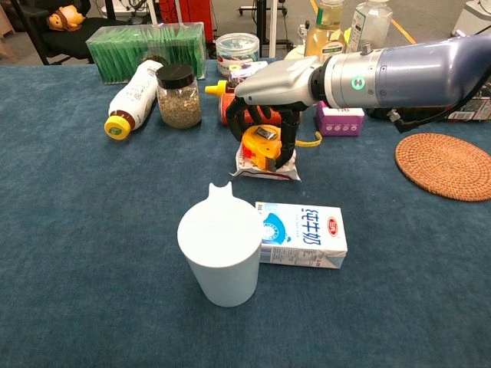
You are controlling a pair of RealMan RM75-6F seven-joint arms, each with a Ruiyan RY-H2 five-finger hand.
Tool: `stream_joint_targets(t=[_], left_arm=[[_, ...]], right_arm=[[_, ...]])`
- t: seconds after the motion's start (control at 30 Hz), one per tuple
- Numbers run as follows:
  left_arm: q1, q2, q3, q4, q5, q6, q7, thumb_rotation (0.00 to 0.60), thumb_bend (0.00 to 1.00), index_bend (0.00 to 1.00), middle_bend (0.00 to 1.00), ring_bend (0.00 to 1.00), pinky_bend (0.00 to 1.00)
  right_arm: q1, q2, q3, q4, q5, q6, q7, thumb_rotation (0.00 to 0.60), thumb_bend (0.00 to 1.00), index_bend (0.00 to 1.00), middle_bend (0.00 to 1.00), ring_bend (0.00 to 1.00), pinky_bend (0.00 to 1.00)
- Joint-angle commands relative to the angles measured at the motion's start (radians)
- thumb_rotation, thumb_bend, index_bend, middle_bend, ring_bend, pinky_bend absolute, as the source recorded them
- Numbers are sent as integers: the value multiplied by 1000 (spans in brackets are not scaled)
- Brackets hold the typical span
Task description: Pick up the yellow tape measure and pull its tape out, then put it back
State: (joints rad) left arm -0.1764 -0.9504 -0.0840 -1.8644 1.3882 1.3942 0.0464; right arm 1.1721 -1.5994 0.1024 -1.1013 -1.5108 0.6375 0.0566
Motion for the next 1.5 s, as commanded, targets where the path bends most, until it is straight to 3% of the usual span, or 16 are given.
stream_joint_targets(t=[0.03, 0.23, 0.5, 0.9, 1.2, 1.5], left_arm=[[-2, -3, 0, 3, 3, -3, -2, 600, 230, 423, 256, 164, 289], [-9, -11, -2, 13, 8, -11, -7, 600, 230, 423, 256, 164, 290], [-23, -22, -3, 33, 18, -30, -27, 600, 229, 423, 256, 164, 289], [-29, -28, 0, 43, 35, -35, -43, 600, 229, 423, 256, 164, 290], [-23, -25, 6, 48, 47, -26, -59, 600, 230, 423, 256, 164, 290], [-17, -27, 13, 69, 58, -22, -86, 600, 229, 423, 256, 164, 289]], right_arm=[[-12, -6, 17, -8, 34, 10, -30, 600, 0, 559, 501, 607, 449], [-37, -6, 57, -68, 150, 15, -159, 600, 0, 576, 533, 663, 500], [-74, 7, 95, -190, 401, 76, -440, 600, 0, 577, 543, 688, 518], [-61, 12, 85, -353, 775, 233, -793, 600, 0, 565, 544, 649, 512], [-32, -24, 98, -395, 887, 322, -882, 600, 0, 549, 544, 636, 509], [0, -64, 100, -394, 957, 342, -927, 600, 0, 538, 542, 636, 506]])
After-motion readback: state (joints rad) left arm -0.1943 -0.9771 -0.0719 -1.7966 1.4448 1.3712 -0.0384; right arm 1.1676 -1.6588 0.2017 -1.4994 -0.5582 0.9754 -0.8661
